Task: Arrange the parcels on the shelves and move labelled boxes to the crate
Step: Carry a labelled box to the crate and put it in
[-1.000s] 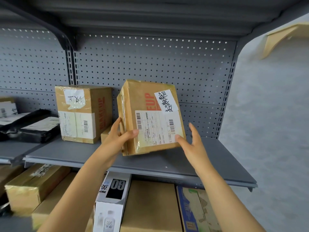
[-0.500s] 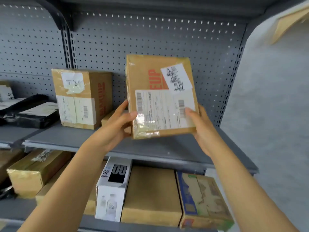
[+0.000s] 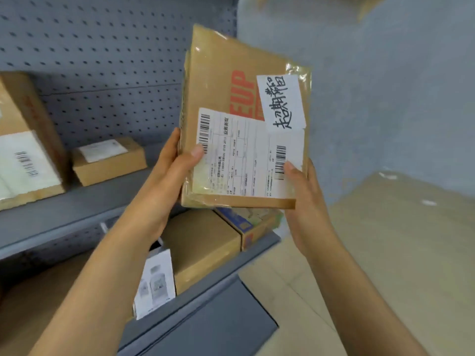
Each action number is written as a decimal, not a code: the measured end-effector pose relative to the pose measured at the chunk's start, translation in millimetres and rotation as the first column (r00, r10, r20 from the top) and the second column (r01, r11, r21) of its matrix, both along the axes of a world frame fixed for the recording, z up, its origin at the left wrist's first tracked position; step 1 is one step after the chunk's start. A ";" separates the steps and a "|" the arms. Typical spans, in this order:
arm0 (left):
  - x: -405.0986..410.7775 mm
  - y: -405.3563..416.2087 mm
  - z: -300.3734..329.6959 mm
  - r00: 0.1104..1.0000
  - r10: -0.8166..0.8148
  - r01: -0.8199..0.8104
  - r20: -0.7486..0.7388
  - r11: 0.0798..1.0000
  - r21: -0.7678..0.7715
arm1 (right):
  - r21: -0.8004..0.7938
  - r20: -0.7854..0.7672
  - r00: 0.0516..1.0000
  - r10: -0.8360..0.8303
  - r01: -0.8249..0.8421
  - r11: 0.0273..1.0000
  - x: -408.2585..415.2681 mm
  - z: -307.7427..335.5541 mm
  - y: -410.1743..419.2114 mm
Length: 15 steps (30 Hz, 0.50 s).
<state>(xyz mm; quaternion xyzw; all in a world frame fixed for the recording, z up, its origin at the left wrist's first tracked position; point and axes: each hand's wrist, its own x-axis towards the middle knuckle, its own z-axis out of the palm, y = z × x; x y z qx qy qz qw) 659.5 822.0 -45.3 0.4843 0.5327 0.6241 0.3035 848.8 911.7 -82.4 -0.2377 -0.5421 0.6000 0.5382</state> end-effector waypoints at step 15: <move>228.1 -125.7 -81.2 0.721 -0.684 0.693 0.115 0.708 -0.133 | -0.142 0.153 0.780 -0.607 0.625 0.768 254.4 -75.0 -284.7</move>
